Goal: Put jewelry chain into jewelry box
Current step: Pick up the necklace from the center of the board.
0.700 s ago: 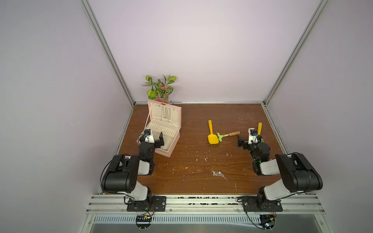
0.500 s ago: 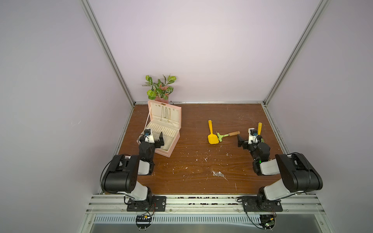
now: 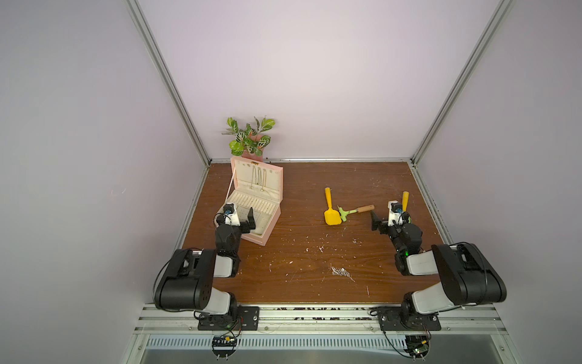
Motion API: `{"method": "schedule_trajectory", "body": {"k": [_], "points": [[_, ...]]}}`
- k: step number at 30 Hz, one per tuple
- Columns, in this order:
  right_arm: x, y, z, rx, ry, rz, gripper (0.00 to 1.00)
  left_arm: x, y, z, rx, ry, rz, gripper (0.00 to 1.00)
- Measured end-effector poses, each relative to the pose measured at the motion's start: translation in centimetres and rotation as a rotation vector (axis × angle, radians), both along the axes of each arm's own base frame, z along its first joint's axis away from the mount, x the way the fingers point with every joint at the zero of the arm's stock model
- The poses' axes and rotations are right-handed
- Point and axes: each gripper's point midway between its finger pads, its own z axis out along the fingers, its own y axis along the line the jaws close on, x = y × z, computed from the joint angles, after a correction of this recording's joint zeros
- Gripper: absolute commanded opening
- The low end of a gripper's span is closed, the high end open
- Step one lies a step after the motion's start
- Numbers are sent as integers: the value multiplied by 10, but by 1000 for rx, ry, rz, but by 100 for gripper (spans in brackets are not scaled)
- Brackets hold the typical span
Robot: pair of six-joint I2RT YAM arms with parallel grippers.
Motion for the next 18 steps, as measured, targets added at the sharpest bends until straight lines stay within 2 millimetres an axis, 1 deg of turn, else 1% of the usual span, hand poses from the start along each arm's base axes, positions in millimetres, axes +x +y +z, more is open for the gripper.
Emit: {"method": "schedule_trajectory", "body": {"k": [1,3,5,7,8,9,10,11,13,14,16,17,18], "points": [[-3,-1,9,12,-12,-5,99,-7,0,11,1,-36,1,98],[-7,-3,34,60,-47,-26,99,-20,0,34,2,-110,1,98],[-9,-2,64,122,-79,-23,92,-31,-1,59,-1,-183,-4,98],[-11,5,86,185,-92,15,85,-41,-5,84,-6,-255,-20,98],[-13,10,93,212,-90,39,81,-46,-10,94,-9,-283,-33,98],[-16,15,95,243,-74,63,77,-49,-16,102,-14,-299,-54,98],[-19,21,93,274,-43,85,73,-51,-28,108,-17,-306,-92,98],[-22,29,87,300,3,105,69,-51,-42,115,-23,-305,-139,98],[-30,46,67,334,116,133,64,-51,-73,123,-29,-285,-237,98],[-35,58,54,342,190,153,61,-51,-92,126,-31,-268,-296,98],[-50,85,28,335,327,198,54,-54,-131,126,-25,-228,-415,98],[-58,98,18,323,385,220,50,-57,-151,121,-18,-199,-477,98],[-70,114,5,301,465,255,46,-62,-175,112,-7,-158,-554,98]]}}
